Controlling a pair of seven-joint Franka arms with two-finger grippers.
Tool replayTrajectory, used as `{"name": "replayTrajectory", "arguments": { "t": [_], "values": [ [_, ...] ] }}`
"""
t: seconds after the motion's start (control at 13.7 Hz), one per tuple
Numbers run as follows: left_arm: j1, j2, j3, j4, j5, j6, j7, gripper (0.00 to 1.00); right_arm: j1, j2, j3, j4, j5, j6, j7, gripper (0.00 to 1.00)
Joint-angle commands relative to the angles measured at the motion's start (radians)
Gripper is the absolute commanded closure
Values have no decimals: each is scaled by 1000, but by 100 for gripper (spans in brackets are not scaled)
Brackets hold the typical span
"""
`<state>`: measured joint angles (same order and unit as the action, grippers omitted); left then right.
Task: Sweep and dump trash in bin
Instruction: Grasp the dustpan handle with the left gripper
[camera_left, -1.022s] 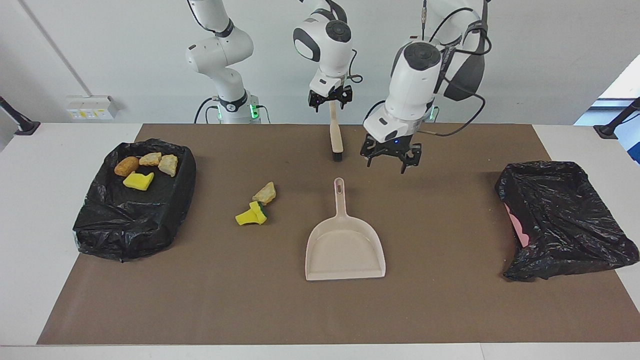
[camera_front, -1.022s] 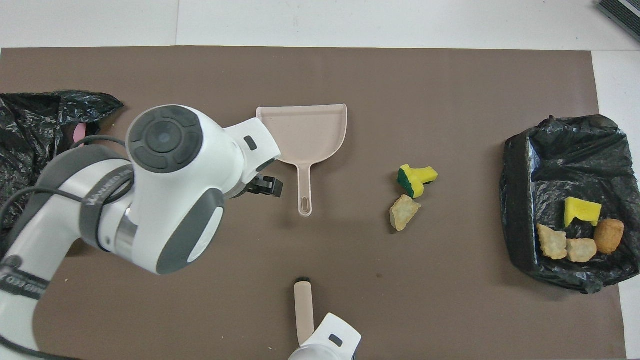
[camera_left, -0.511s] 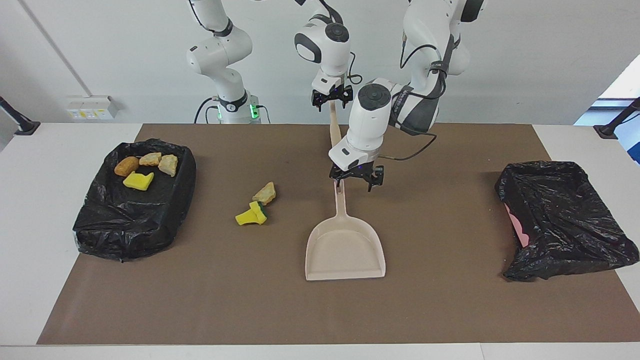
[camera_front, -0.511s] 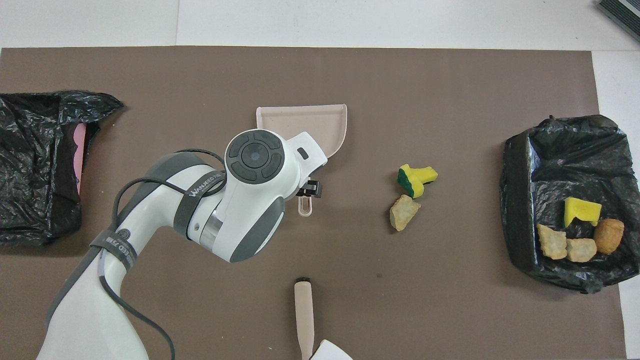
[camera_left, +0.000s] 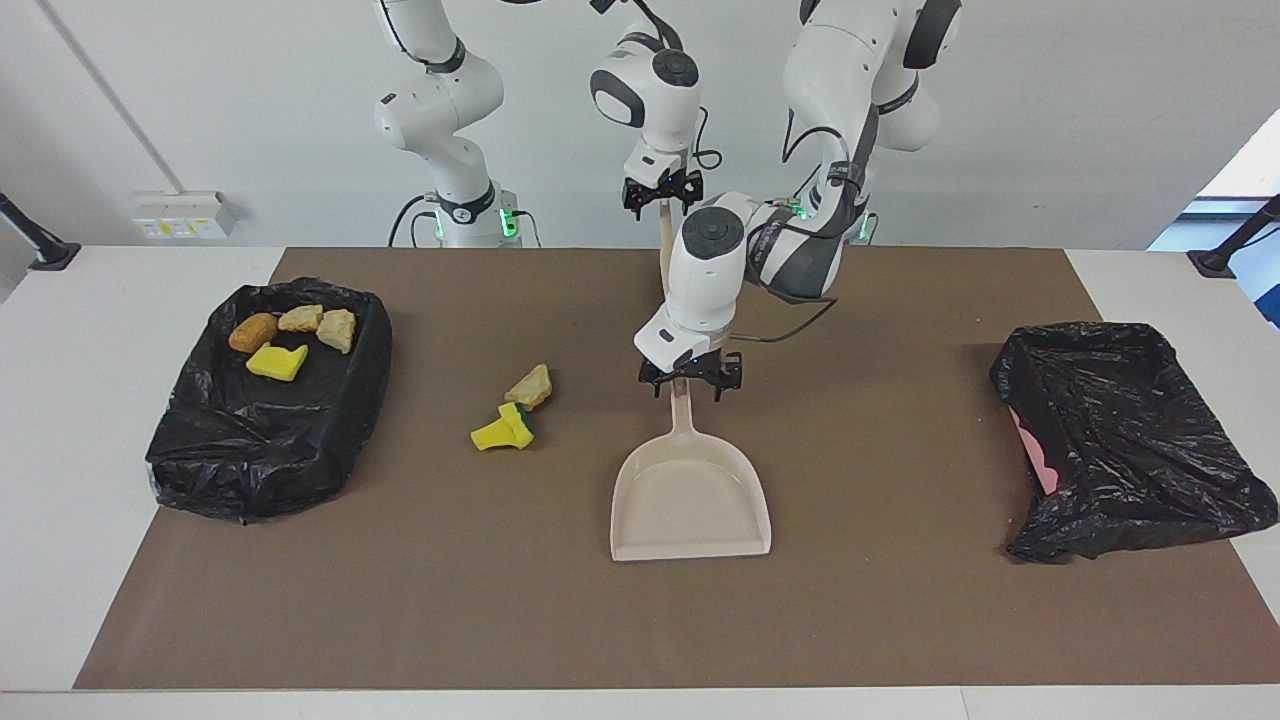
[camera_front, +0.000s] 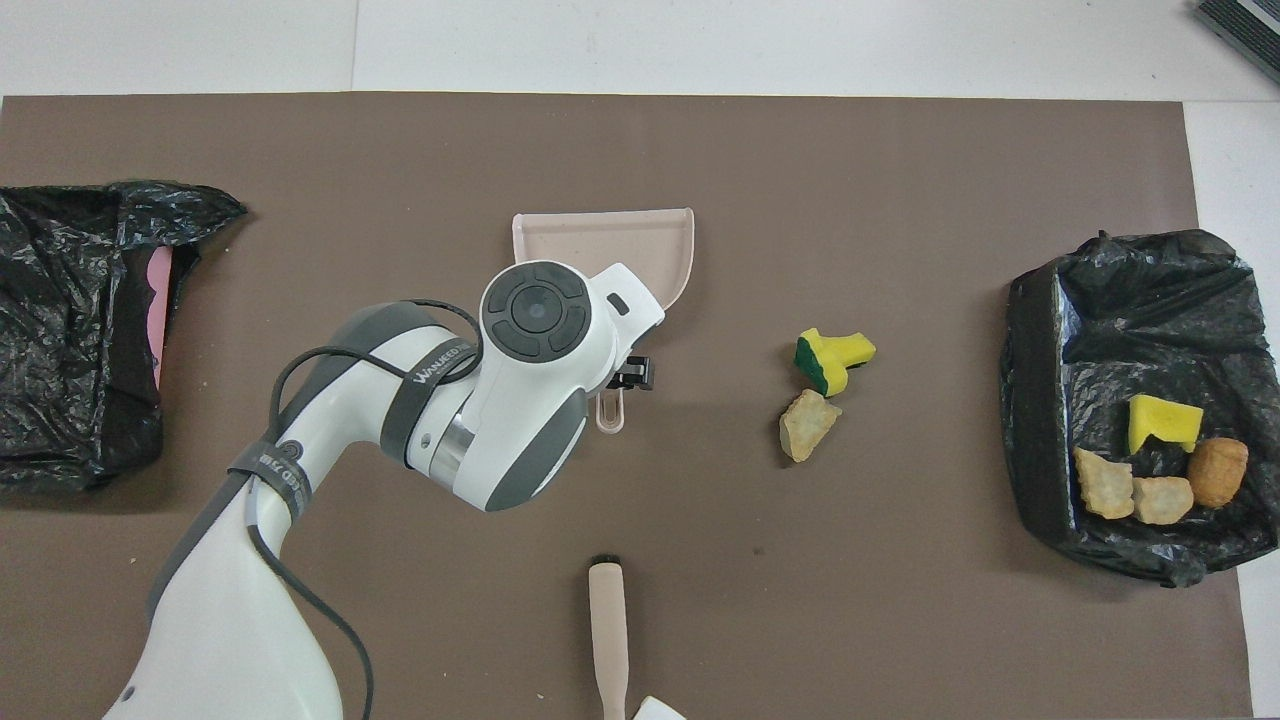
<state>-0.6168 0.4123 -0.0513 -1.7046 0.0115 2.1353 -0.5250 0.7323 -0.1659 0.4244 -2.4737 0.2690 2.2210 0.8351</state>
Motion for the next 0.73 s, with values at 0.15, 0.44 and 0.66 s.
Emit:
{"name": "replayTrajectory", "arguments": {
  "t": [0.15, 0.44, 0.66],
  "values": [
    [-15, 42, 19, 59, 22, 1, -40, 19, 25, 16, -3, -17, 24, 48, 15, 0],
    [-14, 48, 21, 60, 62, 70, -36, 37, 29, 14, -3, -17, 24, 48, 10, 66],
    [-15, 46, 21, 59, 62, 63, -35, 56, 21, 35, -4, -7, 22, 51, 16, 100]
  ]
}}
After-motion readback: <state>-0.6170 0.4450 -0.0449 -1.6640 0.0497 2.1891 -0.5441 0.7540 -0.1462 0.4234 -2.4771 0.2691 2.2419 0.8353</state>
